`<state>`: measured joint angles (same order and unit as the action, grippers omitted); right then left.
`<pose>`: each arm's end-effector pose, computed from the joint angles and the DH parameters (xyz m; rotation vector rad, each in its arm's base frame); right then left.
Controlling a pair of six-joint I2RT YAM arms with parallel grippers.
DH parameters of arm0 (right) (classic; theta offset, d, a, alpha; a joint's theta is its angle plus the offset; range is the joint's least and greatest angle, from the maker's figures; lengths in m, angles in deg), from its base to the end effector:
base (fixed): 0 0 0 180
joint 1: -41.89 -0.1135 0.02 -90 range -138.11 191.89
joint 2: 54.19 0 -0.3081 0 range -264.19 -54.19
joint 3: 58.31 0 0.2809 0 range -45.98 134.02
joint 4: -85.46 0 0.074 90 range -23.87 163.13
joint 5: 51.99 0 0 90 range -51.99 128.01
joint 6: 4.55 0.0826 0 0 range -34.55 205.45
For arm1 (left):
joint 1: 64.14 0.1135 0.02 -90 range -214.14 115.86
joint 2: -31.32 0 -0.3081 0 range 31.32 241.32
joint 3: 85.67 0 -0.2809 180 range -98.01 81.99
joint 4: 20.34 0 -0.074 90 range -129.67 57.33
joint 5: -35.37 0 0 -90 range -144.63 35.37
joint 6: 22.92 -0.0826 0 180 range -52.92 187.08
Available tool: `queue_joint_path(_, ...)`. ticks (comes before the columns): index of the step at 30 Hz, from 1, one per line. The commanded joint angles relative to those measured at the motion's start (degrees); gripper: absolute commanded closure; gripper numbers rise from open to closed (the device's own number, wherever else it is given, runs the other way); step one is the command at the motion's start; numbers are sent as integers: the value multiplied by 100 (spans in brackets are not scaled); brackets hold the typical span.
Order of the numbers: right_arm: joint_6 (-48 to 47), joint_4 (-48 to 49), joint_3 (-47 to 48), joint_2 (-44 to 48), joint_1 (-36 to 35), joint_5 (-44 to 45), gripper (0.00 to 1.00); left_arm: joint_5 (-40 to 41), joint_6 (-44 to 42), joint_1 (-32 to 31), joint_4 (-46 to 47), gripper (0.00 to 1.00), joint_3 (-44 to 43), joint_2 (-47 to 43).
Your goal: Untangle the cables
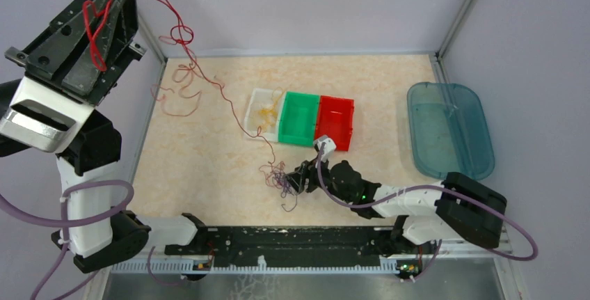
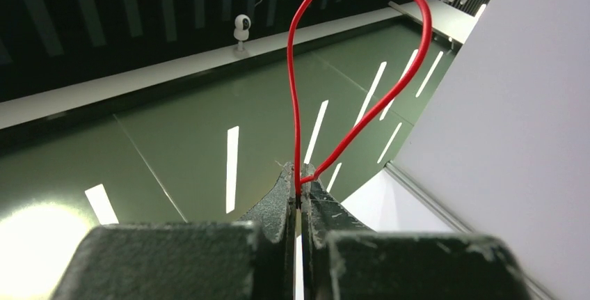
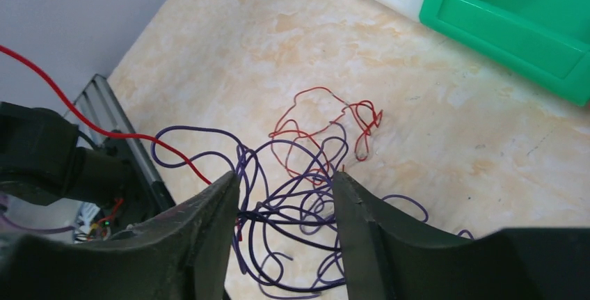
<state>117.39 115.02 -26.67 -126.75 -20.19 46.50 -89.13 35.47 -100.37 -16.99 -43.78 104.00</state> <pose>0.1478 0.2528 0.1928 -0.3801 1.8532 1.0357 0.0502 -0.0948 0.7955 0.6949 -0.0342 -0.1888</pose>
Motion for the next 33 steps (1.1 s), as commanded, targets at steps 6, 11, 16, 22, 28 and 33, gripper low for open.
queue_joint_path(6,-1469,-1463,1232,1677,-71,-369,26,-610,221,10,-789,100,54,-147)
queue_joint_path(11,-2221,-2281,2321,2060,-67,-740,21,-865,429,10,-998,100,390,-300)
queue_joint_path(16,-2230,-2312,3115,1872,-67,-1906,21,-915,481,10,-998,100,658,-400)
queue_joint_path(22,-2025,-1646,3309,1272,-67,-2640,22,-927,517,10,-917,100,727,-431)
queue_joint_path(28,-2012,-1197,3678,545,-67,-3261,24,-910,525,8,-918,100,734,-431)
queue_joint_path(33,-2213,-1254,3999,13,-63,-2971,44,-883,575,10,-867,100,738,-422)
